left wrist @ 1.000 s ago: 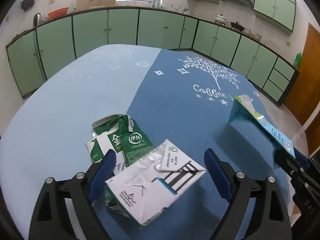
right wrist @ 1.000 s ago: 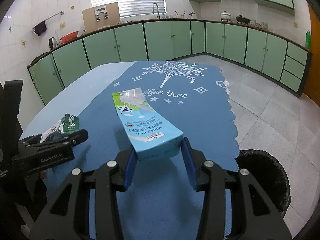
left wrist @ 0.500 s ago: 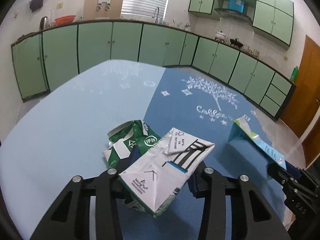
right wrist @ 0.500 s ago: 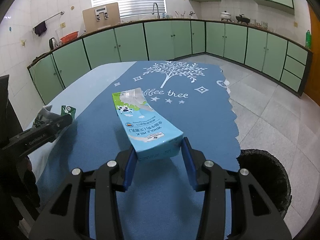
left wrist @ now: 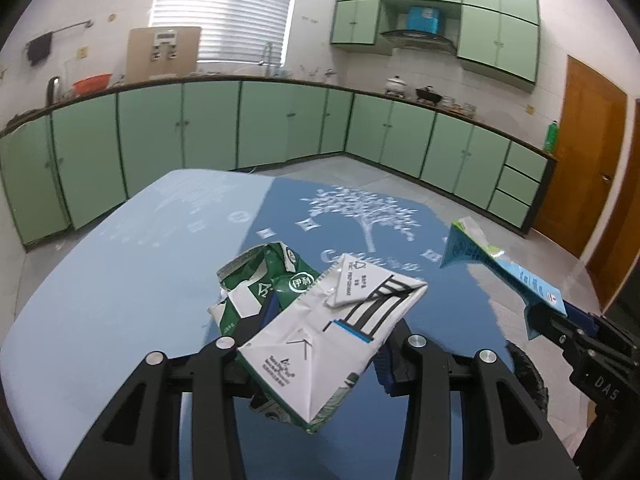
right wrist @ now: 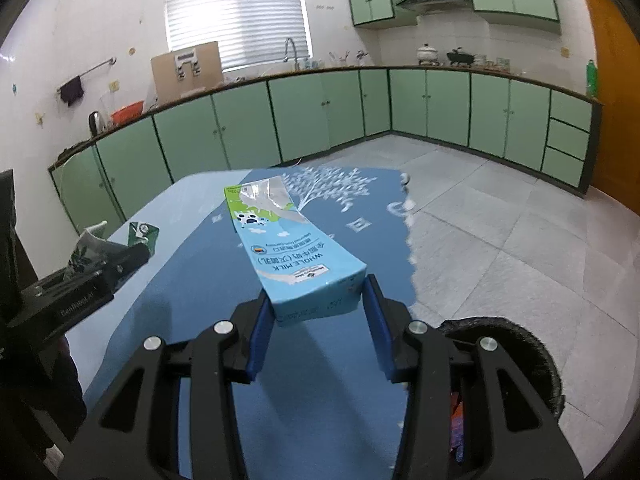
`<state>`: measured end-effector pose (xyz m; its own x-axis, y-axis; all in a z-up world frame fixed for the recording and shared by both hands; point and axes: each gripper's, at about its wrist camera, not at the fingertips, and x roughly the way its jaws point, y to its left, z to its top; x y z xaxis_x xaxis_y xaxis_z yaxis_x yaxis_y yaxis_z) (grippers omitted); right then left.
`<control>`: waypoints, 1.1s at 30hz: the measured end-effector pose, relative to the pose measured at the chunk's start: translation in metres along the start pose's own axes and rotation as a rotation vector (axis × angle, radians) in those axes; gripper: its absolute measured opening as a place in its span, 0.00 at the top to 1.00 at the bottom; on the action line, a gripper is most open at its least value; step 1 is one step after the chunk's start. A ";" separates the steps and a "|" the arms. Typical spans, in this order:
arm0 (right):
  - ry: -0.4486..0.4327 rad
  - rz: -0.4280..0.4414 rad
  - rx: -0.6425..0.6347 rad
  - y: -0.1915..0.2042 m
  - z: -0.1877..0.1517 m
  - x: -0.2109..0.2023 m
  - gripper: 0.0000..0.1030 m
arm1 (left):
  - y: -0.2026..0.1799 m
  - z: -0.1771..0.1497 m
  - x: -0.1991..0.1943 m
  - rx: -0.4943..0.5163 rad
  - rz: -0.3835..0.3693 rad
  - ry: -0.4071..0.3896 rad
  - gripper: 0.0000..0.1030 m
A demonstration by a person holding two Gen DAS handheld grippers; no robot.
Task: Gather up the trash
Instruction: 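Carry both cartons over the black bin and open both tools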
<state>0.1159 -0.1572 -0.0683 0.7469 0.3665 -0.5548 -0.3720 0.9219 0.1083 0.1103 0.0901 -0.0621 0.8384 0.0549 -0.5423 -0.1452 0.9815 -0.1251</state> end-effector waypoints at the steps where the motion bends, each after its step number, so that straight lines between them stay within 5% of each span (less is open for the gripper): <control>1: -0.006 -0.005 0.001 -0.002 0.001 -0.003 0.59 | -0.004 0.001 0.000 0.005 -0.008 -0.001 0.59; 21: -0.086 -0.245 0.127 -0.124 -0.014 -0.075 0.59 | -0.161 0.014 0.006 0.189 -0.289 -0.020 0.59; 33: -0.015 -0.369 0.213 -0.193 -0.053 -0.073 0.60 | -0.251 -0.012 0.047 0.285 -0.422 0.085 0.59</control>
<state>0.1039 -0.3687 -0.0922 0.8172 0.0074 -0.5763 0.0430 0.9963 0.0738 0.1797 -0.1557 -0.0661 0.7458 -0.3601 -0.5605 0.3552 0.9267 -0.1226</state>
